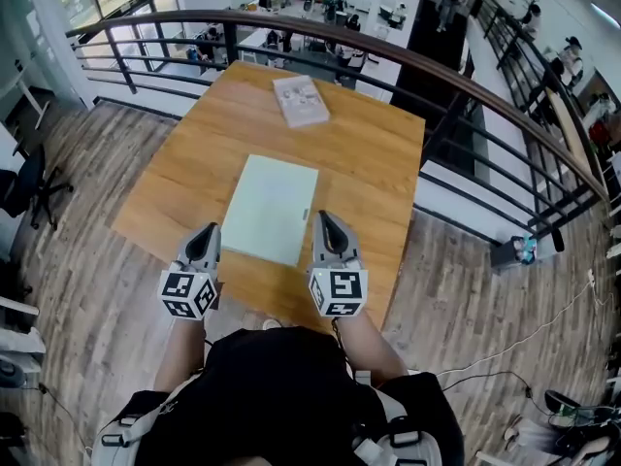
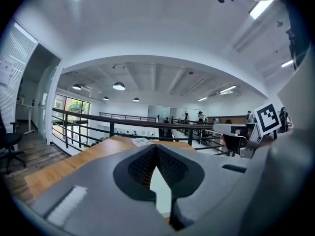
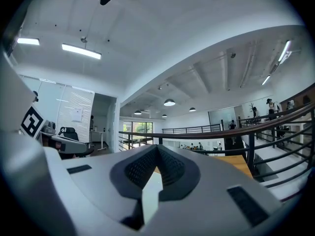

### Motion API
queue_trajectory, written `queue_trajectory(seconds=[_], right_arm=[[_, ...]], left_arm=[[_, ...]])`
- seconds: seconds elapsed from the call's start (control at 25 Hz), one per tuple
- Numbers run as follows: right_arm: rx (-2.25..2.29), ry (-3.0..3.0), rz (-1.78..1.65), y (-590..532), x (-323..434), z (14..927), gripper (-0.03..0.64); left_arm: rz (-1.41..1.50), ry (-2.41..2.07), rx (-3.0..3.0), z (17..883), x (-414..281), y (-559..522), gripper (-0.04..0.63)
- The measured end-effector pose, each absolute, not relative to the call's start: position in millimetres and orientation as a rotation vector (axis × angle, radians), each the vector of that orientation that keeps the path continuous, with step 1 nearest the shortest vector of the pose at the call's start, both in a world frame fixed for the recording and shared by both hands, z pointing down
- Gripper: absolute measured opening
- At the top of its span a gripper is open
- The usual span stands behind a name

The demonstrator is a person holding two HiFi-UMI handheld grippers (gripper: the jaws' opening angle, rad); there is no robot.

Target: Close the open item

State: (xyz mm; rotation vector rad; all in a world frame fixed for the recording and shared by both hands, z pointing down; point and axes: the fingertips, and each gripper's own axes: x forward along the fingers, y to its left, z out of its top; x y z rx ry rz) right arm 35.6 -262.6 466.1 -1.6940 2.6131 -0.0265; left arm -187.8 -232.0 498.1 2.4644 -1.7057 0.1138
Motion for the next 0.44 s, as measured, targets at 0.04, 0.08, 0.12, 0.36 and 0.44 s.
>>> queue_trajectory(seconds=[0.04, 0.08, 0.12, 0.36, 0.44], right_arm=[[-1.694, 2.614, -0.027, -262.6, 35.1, 465.8, 0.005], [-1.694, 2.613, -0.029, -262.5, 34.6, 465.6, 0.005], [-1.695, 2.613, -0.032, -262.3, 34.0, 465.6, 0.005], [-1.702, 2.620, -0.054, -265.9, 32.0, 472.1, 0.005], [-1.706, 2.622, -0.063, -268.1, 32.8, 474.2, 0.005]], left_arm=[[0.119, -1.704, 2.465, 498.1, -187.6, -231.7, 0.002], [0.124, -1.702, 2.465, 498.4, -187.4, -231.2, 0.002], [0.129, -1.700, 2.465, 498.7, -187.3, -230.8, 0.002], [0.152, -1.688, 2.464, 503.3, -185.1, -236.1, 0.002], [0.160, -1.683, 2.464, 505.0, -183.1, -238.5, 0.002]])
